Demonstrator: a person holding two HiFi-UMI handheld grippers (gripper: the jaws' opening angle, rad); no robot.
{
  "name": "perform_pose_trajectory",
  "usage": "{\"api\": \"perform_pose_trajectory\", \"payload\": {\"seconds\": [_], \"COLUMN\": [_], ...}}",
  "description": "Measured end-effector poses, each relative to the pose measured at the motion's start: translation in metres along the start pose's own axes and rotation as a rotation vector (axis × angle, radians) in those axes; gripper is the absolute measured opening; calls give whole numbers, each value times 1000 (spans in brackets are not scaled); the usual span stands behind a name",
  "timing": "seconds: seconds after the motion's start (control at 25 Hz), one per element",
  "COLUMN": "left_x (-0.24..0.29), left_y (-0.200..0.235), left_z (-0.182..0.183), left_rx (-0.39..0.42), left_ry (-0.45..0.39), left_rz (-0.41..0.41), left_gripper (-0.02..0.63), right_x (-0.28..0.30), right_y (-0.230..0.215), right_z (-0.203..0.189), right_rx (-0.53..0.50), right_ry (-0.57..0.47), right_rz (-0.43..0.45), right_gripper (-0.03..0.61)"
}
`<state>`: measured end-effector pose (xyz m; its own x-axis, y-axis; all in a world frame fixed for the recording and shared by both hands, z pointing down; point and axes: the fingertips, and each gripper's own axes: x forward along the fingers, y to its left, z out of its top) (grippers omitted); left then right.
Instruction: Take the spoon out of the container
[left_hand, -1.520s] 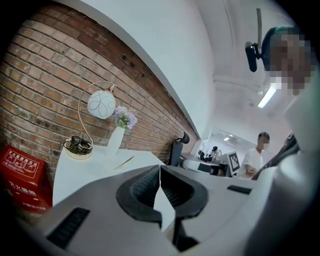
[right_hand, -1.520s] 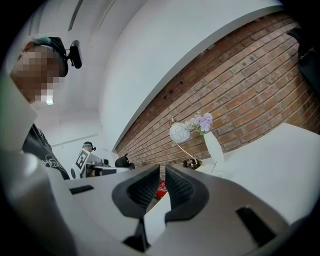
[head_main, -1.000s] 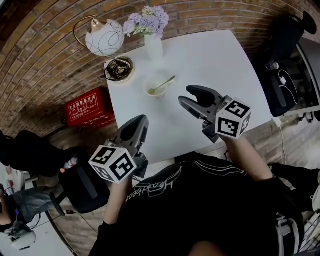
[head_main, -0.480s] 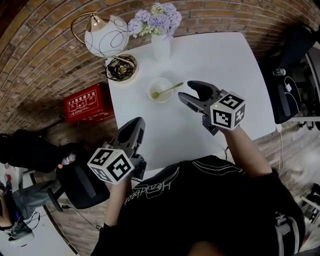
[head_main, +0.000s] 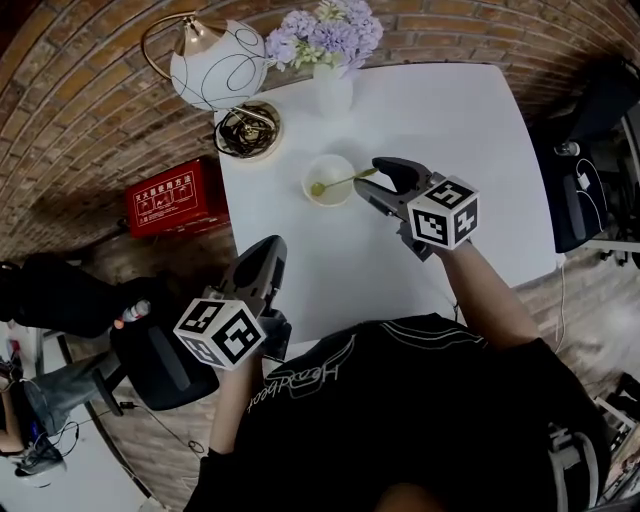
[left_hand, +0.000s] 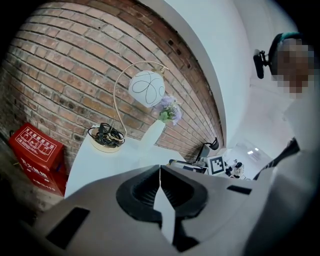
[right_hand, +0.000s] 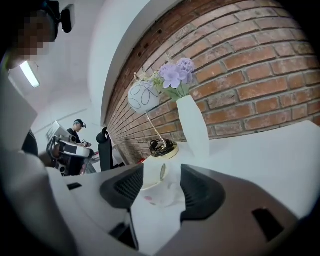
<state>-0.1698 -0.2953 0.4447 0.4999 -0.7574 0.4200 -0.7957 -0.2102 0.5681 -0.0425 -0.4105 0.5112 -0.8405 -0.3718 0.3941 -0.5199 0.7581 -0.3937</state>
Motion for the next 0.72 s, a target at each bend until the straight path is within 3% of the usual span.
{"api": "perform_pose_trajectory", "payload": {"seconds": [0.24, 0.36, 0.72], "left_x": [2, 3, 0], "left_y": [6, 7, 7], "left_z": [0, 0, 0], "left_rx": [-8, -10, -8], "left_ry": [3, 4, 4], "left_rz": [8, 7, 14], "left_gripper": [6, 6, 6], "right_x": [8, 9, 8], "right_y": [-1, -2, -4], "right_z": [-6, -6, -4], "right_rx": [1, 12, 40], "right_ry": [19, 16, 7], "right_rz": [-1, -3, -30], "right_gripper": [191, 95, 15]}}
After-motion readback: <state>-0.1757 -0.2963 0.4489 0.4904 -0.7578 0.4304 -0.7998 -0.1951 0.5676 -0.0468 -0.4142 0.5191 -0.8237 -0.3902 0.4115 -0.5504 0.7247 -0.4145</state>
